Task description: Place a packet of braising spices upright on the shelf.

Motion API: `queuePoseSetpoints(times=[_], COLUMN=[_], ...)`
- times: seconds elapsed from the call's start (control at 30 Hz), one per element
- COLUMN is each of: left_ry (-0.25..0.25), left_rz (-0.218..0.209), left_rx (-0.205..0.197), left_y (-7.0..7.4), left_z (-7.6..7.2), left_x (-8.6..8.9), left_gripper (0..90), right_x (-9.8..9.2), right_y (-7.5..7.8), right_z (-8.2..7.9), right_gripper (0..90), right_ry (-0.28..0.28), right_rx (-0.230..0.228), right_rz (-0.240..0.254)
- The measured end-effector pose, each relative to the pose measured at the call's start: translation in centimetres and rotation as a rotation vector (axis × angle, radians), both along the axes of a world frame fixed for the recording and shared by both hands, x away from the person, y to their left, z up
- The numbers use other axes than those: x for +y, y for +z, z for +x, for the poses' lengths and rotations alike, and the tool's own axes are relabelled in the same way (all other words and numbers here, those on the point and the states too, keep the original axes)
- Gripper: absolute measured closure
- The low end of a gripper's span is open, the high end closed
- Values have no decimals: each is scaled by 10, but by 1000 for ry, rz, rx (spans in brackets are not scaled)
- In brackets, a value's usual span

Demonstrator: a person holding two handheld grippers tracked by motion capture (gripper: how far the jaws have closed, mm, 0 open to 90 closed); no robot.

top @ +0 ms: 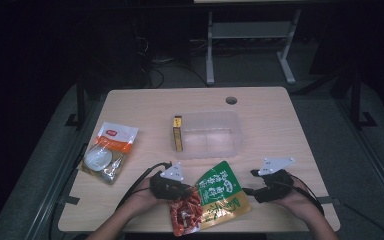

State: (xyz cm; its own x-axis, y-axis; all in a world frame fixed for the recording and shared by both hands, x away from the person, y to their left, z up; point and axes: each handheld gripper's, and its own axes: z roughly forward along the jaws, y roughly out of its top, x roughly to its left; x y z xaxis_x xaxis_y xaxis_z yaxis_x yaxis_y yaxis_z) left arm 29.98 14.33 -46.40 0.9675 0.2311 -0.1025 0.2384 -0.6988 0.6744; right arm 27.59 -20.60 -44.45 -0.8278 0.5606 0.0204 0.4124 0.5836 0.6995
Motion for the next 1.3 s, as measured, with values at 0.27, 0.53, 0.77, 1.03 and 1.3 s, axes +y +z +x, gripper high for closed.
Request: queuePoseSetpoints(times=[0.27,0.53,0.77,1.03,1.3], left_ry=[11,25,36,51,88], left_rz=[11,-19,-60,-92,-126], left_rx=[36,50,-5,-88,-136], left_y=[3,11,29,48,63], left_z=[2,2,-2,-4,-3], left_x=[-2,2,8,23,42], left_gripper=[889,896,896,897,897], right_x=[-3,0,10,25,52], right_y=[0,5,11,21,26], right_z=[2,1,2,19,41], right_gripper=[256,164,160,244,370], right_ry=[-27,-14,18,49,124], right_rx=[52,89,115,138,143], right_rz=[56,109,163,240,265])
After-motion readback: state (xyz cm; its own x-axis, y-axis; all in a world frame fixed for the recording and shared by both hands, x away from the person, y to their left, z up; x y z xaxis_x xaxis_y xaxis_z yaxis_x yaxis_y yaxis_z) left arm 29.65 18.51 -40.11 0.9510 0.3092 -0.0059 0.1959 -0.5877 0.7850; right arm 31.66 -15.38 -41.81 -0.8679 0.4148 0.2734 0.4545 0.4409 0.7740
